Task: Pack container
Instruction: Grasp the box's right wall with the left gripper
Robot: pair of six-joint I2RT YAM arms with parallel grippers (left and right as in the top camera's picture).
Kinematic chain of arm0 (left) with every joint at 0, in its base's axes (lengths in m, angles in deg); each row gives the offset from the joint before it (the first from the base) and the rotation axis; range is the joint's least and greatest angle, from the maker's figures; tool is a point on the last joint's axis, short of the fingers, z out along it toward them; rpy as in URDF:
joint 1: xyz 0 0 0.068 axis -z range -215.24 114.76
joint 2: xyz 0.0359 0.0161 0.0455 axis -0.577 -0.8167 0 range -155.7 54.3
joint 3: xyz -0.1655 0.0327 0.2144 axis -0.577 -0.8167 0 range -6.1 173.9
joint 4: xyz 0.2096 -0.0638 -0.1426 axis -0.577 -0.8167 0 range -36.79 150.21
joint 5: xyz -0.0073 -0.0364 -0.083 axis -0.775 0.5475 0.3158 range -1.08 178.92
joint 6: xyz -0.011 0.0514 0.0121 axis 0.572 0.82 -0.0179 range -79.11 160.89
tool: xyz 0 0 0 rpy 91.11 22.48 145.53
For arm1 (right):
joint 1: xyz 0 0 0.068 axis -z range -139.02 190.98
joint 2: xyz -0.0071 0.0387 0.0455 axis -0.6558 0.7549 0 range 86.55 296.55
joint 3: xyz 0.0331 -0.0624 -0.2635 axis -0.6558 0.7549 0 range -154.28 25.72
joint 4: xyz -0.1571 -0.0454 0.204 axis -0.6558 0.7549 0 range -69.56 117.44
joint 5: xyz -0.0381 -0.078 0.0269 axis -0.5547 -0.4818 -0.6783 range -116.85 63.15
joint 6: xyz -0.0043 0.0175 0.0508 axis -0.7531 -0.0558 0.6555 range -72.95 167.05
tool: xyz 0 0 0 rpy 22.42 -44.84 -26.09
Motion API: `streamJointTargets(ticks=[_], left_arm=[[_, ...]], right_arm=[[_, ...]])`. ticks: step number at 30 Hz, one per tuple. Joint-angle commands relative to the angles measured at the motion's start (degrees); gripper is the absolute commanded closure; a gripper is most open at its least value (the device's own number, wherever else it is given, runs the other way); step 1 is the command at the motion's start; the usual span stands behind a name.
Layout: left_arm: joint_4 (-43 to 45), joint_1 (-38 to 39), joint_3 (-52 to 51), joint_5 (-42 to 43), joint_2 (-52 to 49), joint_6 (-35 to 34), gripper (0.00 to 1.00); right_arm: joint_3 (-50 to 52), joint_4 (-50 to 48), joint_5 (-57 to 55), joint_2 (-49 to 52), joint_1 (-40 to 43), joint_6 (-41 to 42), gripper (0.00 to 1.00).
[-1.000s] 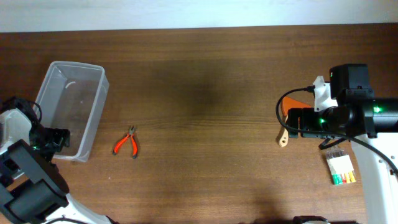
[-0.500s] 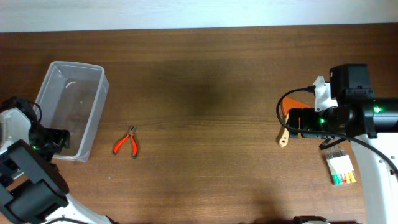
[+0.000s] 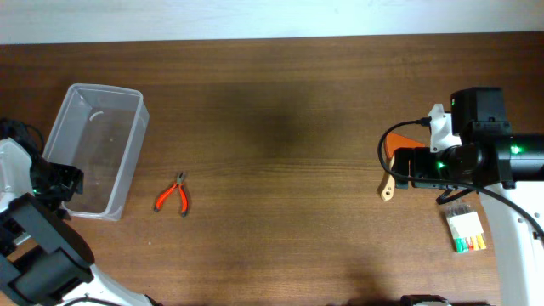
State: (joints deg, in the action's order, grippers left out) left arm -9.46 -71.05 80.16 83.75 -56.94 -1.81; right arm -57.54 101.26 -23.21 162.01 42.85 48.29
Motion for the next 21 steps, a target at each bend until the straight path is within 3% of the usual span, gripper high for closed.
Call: streamJointTargets(ticks=[1,21], left_arm=[[-0.39,-0.26,1.01,-0.26,-0.07,0.33,0.35],[-0.46,-0.26,-0.92,-3.1,-0.2,0.33,0.34]], right_arm=[[-1.29,0.02,-1.33,-0.17,-0.35,-0.44,0.01],[-1.29,0.02,-1.33,-0.17,-0.35,-0.42,0.01]])
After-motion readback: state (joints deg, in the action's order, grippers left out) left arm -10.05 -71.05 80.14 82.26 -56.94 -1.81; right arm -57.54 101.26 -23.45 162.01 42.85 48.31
